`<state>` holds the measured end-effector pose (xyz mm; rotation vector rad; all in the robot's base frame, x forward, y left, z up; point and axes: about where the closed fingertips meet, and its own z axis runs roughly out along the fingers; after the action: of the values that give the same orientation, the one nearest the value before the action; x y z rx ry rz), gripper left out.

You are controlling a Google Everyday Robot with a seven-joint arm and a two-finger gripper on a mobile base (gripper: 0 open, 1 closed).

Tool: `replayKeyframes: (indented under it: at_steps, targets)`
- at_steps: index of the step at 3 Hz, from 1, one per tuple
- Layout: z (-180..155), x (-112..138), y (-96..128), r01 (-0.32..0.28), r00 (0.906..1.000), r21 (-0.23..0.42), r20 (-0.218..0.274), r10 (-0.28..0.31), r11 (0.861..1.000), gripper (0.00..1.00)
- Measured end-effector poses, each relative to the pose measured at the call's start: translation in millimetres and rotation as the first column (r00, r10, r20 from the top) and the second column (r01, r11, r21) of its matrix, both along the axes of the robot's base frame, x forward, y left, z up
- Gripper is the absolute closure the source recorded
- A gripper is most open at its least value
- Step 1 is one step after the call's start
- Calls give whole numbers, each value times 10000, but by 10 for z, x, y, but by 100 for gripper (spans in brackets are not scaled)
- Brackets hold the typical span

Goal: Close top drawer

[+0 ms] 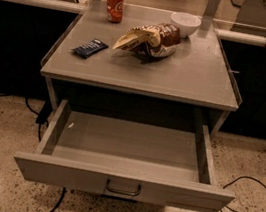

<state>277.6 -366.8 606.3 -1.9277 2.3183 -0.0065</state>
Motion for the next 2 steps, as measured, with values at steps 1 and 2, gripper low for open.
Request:
replayKeyframes:
  at_steps: [1, 2]
  targets:
    - [67, -187, 244, -1387, 9901, -624, 128, 1397, 9884, 0]
    - [98, -336, 509, -2759, 9609, -1283, -114, 2768, 9526, 0]
